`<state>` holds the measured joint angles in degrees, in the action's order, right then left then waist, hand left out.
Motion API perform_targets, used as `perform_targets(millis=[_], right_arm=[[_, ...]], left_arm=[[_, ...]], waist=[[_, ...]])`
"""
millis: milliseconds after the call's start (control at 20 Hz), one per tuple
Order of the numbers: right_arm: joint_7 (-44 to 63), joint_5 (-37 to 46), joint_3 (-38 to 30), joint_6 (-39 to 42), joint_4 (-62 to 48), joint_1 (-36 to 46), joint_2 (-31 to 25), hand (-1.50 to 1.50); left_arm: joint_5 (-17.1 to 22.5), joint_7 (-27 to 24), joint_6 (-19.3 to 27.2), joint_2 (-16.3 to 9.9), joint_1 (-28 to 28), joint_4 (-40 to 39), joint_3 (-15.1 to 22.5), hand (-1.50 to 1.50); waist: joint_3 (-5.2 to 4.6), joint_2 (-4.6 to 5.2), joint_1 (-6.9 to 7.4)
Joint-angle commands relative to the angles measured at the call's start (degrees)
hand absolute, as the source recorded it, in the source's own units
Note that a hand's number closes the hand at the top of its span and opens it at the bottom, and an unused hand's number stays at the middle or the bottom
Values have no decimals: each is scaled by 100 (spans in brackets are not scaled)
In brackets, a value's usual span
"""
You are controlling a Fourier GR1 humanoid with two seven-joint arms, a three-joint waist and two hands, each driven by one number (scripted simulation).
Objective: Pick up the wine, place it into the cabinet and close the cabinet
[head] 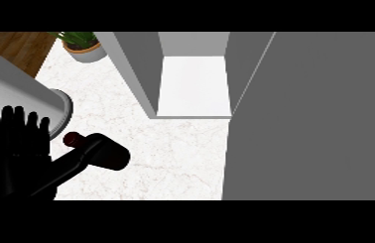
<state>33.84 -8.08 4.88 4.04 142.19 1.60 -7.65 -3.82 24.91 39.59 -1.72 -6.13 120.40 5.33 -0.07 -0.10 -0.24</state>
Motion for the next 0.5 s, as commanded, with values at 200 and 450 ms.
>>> perform_targets(millis=[200,450], right_arm=[[334,-526,-335,17,822,-167,-30,-150],[286,-409,-103,66,710,-99,78,-150]], left_arm=[[567,-1309,-234,168,-64,-1061,-520,-150],[1117,-2030,-251,170,-573,-1200,-119,-150]], waist=[[5,3,-16],[4,0,12]])
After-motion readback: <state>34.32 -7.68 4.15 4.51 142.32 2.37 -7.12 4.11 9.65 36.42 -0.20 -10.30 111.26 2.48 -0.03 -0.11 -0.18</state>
